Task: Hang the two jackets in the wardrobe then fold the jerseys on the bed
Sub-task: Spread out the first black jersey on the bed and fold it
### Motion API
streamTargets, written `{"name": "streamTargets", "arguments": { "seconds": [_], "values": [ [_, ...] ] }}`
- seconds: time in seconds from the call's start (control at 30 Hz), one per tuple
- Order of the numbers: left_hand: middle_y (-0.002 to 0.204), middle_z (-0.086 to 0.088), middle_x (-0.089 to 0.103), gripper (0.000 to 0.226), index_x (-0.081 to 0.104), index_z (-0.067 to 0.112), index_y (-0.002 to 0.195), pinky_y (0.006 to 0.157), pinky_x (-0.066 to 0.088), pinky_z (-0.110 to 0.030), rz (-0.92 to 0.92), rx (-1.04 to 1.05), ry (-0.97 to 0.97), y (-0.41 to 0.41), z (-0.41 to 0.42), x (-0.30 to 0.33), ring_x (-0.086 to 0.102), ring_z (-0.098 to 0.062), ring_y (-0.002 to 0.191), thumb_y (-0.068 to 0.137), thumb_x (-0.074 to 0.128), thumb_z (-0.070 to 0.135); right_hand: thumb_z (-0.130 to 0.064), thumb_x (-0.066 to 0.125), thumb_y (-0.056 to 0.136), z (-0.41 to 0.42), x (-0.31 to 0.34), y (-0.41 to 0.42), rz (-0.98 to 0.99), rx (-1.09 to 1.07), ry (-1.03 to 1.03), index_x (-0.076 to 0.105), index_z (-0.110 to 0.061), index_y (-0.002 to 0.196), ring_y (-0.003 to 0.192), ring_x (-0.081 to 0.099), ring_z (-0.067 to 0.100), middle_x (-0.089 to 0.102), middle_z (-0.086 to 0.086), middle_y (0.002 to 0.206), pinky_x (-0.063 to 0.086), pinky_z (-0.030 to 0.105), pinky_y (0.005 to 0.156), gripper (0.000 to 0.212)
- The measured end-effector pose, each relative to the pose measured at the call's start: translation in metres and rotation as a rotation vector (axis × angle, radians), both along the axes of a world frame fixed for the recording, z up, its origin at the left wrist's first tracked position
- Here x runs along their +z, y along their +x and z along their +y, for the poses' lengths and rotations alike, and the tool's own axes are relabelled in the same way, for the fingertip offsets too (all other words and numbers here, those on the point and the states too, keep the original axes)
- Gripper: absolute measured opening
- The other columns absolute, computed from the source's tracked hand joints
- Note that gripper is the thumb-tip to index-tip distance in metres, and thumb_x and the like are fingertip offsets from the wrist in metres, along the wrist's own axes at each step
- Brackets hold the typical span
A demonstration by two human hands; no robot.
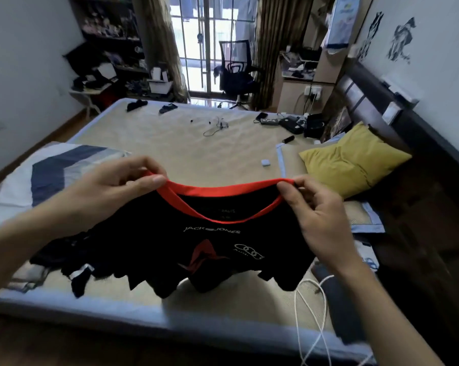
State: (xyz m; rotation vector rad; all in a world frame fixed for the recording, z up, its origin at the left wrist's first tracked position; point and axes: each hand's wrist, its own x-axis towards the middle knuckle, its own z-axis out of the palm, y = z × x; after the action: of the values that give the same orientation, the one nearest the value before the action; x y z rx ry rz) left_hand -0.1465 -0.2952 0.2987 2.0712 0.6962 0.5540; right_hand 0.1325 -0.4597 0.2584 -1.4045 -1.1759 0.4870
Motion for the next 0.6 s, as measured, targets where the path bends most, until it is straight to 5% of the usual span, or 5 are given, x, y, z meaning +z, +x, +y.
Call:
{"name": "streamTargets", "arguments": {
  "seconds": [0.1,0.27,0.43,0.6],
  "values": [
    [0.080,-0.011,0.068,0.012,0.068,0.014,0.093,0.059,0.051,-0.016,-0.095,-0.044,-0.247,-0.013,-0.013,0.008,0.062,-0.015,0.069,0.094,0.058,0.019,-0.021,0.058,0.094,-0.036,0.019,-0.007,0.059,0.084,0.038,0.067,-0.013,0.090,0.064,0.061,-0.005,0.069,-0.014,0.069,0.047,0.008,0.060,0.013],
    [0.078,-0.009,0.067,0.012,0.067,0.008,0.093,0.059,0.050,-0.012,-0.059,-0.051,-0.364,-0.001,0.011,-0.018,0.062,-0.012,0.067,0.093,0.058,0.017,-0.024,0.059,0.094,-0.013,-0.009,0.013,0.115,0.126,-0.065,0.068,-0.011,0.088,0.061,0.059,-0.004,0.067,-0.012,0.066,0.045,0.009,0.059,0.016],
    [0.084,-0.009,0.070,0.011,0.068,0.011,0.094,0.062,0.047,-0.015,0.074,0.108,-0.541,0.055,0.092,-0.110,0.060,-0.015,0.074,0.092,0.066,0.021,-0.033,0.063,0.100,0.085,-0.123,0.063,-0.007,0.049,-0.324,0.072,-0.016,0.093,0.075,0.062,0.004,0.072,-0.004,0.080,0.049,0.031,0.075,0.020],
    [0.089,-0.013,0.075,0.059,0.077,0.010,0.095,0.061,0.058,-0.020,0.110,0.397,-0.884,0.098,0.177,-0.246,0.071,-0.014,0.067,0.051,0.095,0.043,-0.023,0.064,0.100,0.169,-0.255,0.098,0.159,0.036,-0.570,0.072,-0.006,0.094,0.070,0.058,0.000,0.066,0.001,0.077,0.048,0.017,0.068,0.020]
  ]
}}
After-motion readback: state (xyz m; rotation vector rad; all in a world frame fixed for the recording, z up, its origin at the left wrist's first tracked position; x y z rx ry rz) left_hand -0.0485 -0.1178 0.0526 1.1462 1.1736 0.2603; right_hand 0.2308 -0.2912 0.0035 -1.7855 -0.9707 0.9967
